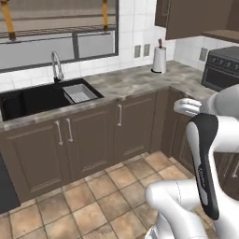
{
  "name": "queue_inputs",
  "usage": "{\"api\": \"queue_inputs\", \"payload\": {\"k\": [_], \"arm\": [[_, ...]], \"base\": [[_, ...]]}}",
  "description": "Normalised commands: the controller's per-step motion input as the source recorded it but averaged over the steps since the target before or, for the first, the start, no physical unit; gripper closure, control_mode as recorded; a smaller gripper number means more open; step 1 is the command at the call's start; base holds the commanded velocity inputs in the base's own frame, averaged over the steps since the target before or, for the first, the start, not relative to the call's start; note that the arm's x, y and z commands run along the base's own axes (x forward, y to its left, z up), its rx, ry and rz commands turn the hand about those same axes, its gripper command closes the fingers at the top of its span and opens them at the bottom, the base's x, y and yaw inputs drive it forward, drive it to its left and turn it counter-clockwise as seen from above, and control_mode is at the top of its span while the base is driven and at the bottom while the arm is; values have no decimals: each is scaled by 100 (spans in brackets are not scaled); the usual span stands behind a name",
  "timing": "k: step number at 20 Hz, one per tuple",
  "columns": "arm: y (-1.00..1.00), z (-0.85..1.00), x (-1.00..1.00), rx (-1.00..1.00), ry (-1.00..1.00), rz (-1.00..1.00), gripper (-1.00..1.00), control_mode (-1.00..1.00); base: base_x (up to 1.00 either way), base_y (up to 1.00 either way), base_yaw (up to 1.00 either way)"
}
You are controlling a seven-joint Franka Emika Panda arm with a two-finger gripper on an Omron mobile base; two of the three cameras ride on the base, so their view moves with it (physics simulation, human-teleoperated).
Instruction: Take the smaller bowl and place it next to the appetizer plate on the dining counter , and place the larger bowl next to the plate with cooked food.
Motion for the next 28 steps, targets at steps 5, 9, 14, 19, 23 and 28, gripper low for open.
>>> {"api": "queue_inputs", "payload": {"k": [5,9,14,19,23,28], "arm": [[0,0,0,0,0,0,-100,100],[0,0,0,0,0,0,-100,100],[0,0,0,0,0,0,-100,100],[0,0,0,0,0,0,-100,100],[0,0,0,0,0,0,-100,100],[0,0,0,0,0,0,-100,100]], "base": [[42,-28,-31],[64,-4,-33],[61,-4,-34],[67,-13,-34],[90,-1,-36],[97,0,-38]]}}
